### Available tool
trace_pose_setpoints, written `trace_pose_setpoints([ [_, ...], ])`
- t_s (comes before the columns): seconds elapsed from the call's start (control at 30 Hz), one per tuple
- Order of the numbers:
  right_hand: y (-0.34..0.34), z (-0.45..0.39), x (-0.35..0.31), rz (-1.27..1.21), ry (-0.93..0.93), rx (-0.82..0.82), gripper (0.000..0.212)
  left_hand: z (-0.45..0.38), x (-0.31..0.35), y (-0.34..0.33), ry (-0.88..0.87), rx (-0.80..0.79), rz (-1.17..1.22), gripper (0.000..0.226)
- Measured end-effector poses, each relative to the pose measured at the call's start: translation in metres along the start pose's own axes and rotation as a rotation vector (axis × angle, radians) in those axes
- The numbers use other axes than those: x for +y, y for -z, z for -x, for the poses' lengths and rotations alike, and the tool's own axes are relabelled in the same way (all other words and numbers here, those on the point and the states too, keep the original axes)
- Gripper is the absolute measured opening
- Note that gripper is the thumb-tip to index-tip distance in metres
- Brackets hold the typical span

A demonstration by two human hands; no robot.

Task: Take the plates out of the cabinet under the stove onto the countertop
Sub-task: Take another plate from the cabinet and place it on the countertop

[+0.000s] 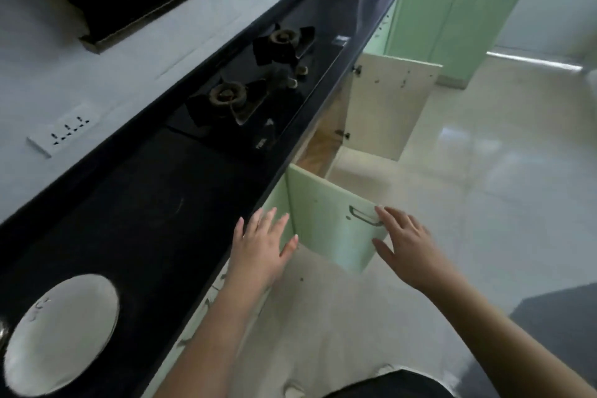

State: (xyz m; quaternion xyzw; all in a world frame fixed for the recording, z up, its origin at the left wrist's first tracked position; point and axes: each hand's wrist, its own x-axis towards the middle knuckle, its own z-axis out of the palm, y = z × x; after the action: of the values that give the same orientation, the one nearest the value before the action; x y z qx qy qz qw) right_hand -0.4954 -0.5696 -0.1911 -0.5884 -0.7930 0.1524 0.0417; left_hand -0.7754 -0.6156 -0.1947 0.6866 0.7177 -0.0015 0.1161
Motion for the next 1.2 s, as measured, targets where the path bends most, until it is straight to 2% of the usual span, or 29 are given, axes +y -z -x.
trace_pose_setpoints([
  [0.13, 0.013, 0.019, 0.051, -0.019, -0.115, 0.021, 0.064, -0.034, 0.058, -0.002, -0.12, 0.029, -0.03, 0.07],
  [0.43, 0.041, 0.048, 0.182, -0.086, -0.358, 0.05, 0.065, -0.094, 0.209, -0.02, -0.332, -0.01, -0.016, 0.059],
  [0.7, 0.048, 0.027, 0.232, -0.133, -0.457, 0.052, 0.064, -0.131, 0.253, -0.033, -0.404, -0.102, -0.12, 0.059],
  [0.93, 0.064, -0.035, 0.251, -0.104, -0.432, 0.068, 0.062, -0.217, 0.287, -0.032, -0.495, -0.109, -0.103, 0.06],
  [1.2, 0.088, -0.083, 0.292, -0.03, -0.507, 0.111, 0.061, -0.301, 0.323, -0.017, -0.616, -0.119, -0.126, 0.059],
])
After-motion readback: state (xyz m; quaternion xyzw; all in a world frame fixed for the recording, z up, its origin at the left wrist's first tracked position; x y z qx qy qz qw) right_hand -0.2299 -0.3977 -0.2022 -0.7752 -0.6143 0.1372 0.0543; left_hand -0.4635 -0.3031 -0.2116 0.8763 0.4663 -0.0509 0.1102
